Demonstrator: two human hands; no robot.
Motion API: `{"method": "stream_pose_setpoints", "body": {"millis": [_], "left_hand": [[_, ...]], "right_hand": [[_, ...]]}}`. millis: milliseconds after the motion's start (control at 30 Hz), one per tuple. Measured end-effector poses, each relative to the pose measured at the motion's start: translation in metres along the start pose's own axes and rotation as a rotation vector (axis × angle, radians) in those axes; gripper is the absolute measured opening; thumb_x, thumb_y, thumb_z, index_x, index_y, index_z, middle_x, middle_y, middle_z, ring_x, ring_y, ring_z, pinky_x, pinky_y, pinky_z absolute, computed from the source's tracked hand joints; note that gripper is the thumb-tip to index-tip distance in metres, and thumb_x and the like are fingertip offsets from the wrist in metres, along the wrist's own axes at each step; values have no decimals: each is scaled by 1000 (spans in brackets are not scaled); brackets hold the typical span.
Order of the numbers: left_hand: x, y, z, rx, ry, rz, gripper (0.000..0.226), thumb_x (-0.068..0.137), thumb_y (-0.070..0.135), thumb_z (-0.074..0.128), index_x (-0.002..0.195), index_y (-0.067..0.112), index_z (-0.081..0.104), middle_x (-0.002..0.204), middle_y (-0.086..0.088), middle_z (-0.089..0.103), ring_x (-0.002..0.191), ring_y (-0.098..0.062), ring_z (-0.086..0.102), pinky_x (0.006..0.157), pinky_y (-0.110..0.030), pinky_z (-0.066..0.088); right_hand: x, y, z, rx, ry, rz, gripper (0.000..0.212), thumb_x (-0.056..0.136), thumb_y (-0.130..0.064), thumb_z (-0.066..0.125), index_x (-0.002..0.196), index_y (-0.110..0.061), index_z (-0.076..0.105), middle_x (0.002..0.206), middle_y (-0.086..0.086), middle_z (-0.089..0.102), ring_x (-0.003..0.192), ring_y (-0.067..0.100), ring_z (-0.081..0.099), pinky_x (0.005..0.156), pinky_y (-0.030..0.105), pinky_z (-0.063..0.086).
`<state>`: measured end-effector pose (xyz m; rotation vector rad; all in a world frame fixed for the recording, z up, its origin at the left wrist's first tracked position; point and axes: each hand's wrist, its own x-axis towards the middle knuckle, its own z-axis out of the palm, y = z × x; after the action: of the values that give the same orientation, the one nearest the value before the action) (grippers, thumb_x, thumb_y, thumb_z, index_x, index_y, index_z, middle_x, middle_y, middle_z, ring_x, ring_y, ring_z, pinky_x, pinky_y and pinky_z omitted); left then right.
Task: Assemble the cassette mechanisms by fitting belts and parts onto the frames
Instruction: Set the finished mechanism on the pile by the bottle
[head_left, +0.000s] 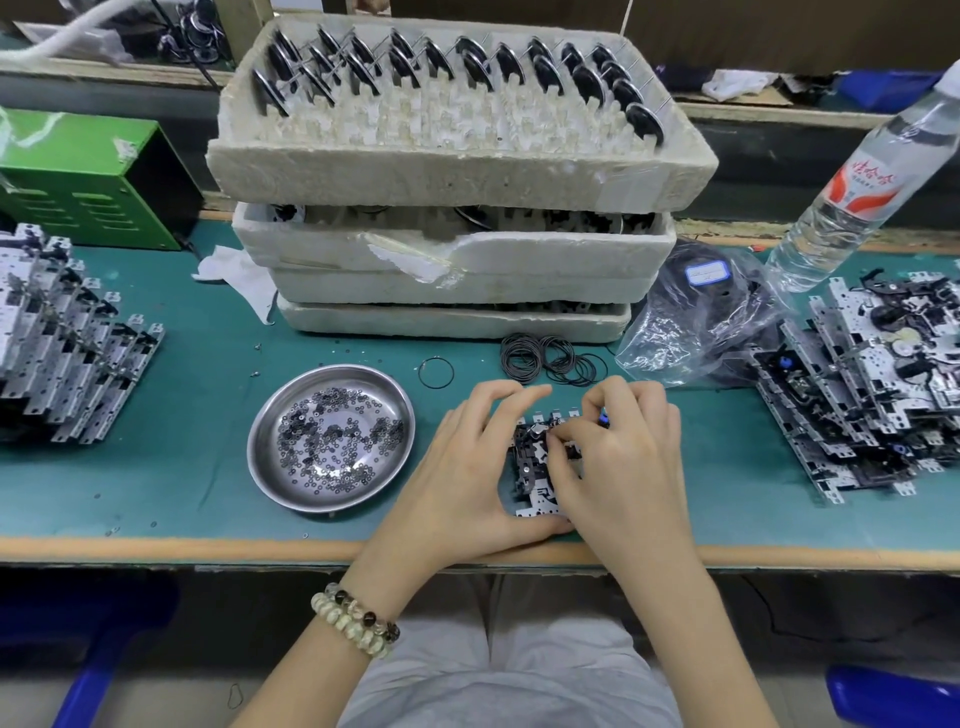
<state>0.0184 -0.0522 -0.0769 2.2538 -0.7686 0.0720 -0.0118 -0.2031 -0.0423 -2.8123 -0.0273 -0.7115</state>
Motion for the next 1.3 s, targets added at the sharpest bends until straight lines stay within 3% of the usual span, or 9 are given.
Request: {"method": "stream_pose_setpoints", "body": {"millis": [200, 367, 667, 833, 967, 1033, 1133, 1233, 1300], "left_hand": [[0, -1, -2, -17, -22, 13, 105, 66, 61, 83, 151, 27, 32, 142, 8, 36, 127, -12, 45, 108, -38, 39], [0, -3, -3, -29, -17, 37, 118, 60, 66, 84, 153, 32, 21, 145, 9, 33, 135, -14, 37, 113, -38, 33], [-2, -6, 0, -217, 60, 84, 102, 71, 31, 87, 153, 27, 26, 141, 6, 40, 132, -12, 44, 107, -43, 42], [-1, -6, -1, -267, 82, 94, 102, 70, 23, 87, 153, 21, 28, 138, 3, 43, 129, -14, 46, 108, -34, 41], [-1, -5, -4, -241, 99, 81, 108, 67, 37, 92, 152, 17, 30, 140, 4, 43, 133, -20, 44, 113, -36, 36], [0, -3, -5, -222, 133, 64, 108, 66, 41, 91, 151, 15, 31, 141, 4, 43, 136, -19, 41, 115, -35, 33], [0, -2, -8, -260, 177, 11, 107, 67, 48, 87, 152, 19, 28, 141, 7, 43, 136, -15, 39, 115, -25, 28], [0, -3, -9, -315, 212, -22, 109, 66, 50, 86, 152, 18, 28, 141, 5, 43, 137, -17, 39, 114, -23, 28], [0, -5, -9, -353, 257, -27, 103, 71, 46, 84, 152, 14, 30, 141, 2, 45, 137, -21, 41, 114, -29, 31]], "right_hand": [[2, 1, 2, 17, -21, -3, 11, 69, -9, 80, 62, -8, 70, 85, 4, 54, 87, 26, 39, 69, 36, 33], [7, 6, 0, 32, -13, -39, 10, 68, -8, 82, 65, -11, 73, 86, 2, 56, 87, 29, 43, 71, 37, 33], [4, 10, -4, 189, 43, 49, 10, 71, -7, 85, 68, -12, 76, 83, 0, 54, 86, 27, 41, 76, 44, 41], [4, 16, -4, 214, 72, 65, 11, 70, -7, 86, 70, -13, 77, 83, -1, 53, 86, 24, 39, 78, 37, 37], [2, 19, -6, 282, 217, 123, 8, 76, -12, 82, 74, -17, 76, 87, -2, 50, 87, 20, 40, 79, 27, 32], [3, 24, -9, 391, 260, 254, 15, 79, -17, 79, 76, -30, 73, 89, -5, 48, 87, 18, 44, 80, 25, 34], [10, 33, -17, 871, 242, 528, 28, 75, -14, 79, 70, -41, 75, 92, -8, 50, 80, 7, 50, 78, 25, 39], [9, 39, -19, 1246, 154, 737, 29, 80, 7, 65, 77, -18, 78, 101, 10, 58, 100, 19, 55, 93, 36, 42], [4, 39, -17, 1346, 84, 833, 43, 82, 23, 48, 76, -10, 76, 98, 17, 62, 93, 27, 55, 87, 38, 44]]}}
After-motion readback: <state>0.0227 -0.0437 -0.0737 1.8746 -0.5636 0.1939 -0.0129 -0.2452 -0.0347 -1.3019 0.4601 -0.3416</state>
